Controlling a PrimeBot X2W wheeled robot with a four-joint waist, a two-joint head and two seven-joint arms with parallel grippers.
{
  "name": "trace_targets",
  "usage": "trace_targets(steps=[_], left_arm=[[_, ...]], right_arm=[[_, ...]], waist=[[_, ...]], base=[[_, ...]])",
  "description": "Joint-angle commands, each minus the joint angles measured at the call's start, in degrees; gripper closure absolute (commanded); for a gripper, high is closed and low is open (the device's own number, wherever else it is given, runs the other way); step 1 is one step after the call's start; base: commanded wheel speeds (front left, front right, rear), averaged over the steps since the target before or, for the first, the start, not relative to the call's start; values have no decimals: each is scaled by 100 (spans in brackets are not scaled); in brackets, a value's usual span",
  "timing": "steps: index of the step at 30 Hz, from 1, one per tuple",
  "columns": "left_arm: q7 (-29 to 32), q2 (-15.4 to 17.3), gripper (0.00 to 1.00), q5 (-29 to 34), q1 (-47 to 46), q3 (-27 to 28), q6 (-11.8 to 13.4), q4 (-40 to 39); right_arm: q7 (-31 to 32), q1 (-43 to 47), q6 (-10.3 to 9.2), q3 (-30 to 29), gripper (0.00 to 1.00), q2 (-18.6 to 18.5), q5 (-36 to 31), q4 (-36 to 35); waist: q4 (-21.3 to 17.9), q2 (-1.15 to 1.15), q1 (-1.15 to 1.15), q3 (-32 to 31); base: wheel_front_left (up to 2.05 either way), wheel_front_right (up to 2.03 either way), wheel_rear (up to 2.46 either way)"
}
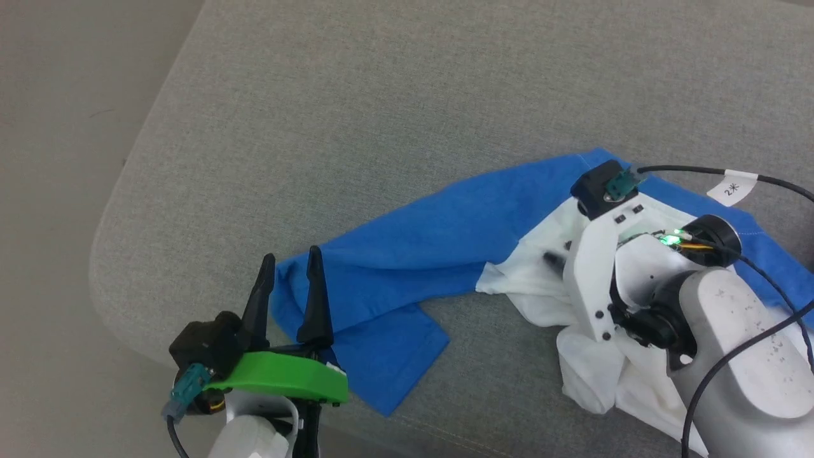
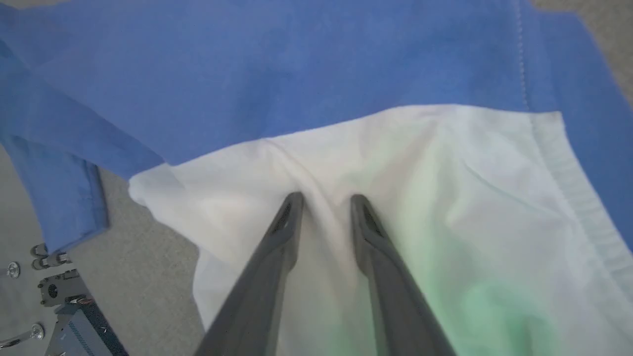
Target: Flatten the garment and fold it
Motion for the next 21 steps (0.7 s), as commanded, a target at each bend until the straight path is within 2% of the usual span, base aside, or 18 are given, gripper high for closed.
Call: trace_targets(steps=[1,6,12,16,17,18,19,21], left_arm=[[-26,-9,0,-19,-70,14,26,22],[-26,-9,0,-12,7,91,31,37],[-26,-9,0,-38,-19,116,8,27],[-26,-9,0,-54,-88,113,-22,57],[-26,-9,0,-54,-98,107,-29,69],[-26,-9,0,-52,-112,93,-39,89],[-26,-9,0,-52,-126,82,-45,106],[-26,-9,0,-58,-161,46,-57,139]], right_arm=[[-84,1,-6,64,100,23,-13,144],[-519,-318,-6,323,100,149,101,97],[-881,-904,-6,1053,100,744,261,368],[-1090,-1048,-6,1574,100,978,381,775],[-1138,-1054,-6,1663,87,999,384,888],[-1201,-1062,-6,1763,54,1014,372,1033],[-1255,-1064,-6,1819,0,1021,369,1155],[-1391,-1053,-6,1829,0,1037,425,1392]], waist=[[-12,0,0,-91],[-106,0,0,-230],[-162,0,0,-194],[-130,0,0,-135],[-124,0,0,-126],[-117,0,0,-118],[-112,0,0,-115],[-106,0,0,-118]], base=[[0,0,0],[0,0,0],[0,0,0],[0,0,0],[0,0,0],[0,0,0],[0,0,0],[0,0,0]])
